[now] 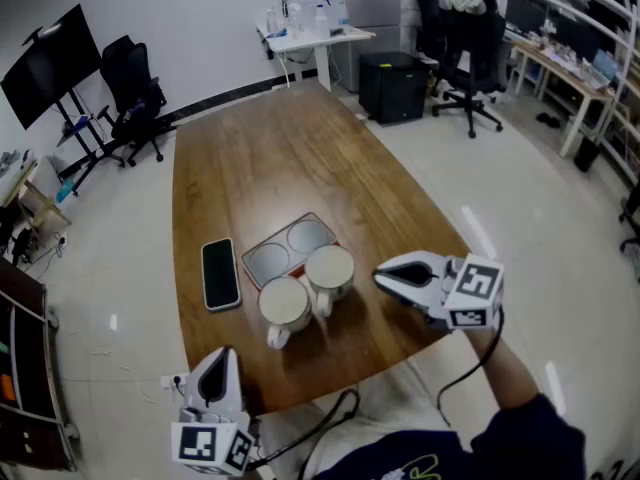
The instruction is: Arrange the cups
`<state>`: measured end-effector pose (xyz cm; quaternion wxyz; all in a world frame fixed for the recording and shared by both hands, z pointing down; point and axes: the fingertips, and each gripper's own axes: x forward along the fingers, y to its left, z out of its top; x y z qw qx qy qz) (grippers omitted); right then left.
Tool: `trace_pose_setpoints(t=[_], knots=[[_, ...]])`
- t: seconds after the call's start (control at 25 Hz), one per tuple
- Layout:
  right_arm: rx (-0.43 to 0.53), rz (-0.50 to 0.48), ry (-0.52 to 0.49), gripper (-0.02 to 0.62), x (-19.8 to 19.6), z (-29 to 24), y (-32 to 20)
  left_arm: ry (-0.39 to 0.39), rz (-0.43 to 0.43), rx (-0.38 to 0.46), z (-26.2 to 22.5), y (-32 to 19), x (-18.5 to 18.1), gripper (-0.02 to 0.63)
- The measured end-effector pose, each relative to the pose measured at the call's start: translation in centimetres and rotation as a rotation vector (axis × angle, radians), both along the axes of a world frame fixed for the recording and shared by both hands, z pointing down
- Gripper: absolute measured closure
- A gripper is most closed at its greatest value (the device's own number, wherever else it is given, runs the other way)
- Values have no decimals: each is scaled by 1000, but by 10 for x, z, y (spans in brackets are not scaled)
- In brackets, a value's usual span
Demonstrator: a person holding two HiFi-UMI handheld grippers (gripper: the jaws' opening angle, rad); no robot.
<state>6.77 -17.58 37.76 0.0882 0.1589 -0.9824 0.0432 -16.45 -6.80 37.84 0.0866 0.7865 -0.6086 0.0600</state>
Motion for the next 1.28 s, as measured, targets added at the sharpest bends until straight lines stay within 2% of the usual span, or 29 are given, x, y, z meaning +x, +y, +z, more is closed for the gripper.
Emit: trace_pose_setpoints(t=[0.28,1.28], knots=[[8,8,-7,592,0,-1,-1,9,97,-65,10,-10,6,603],[5,7,-5,594,0,0,-1,7,99,-70,11,-10,7,603]])
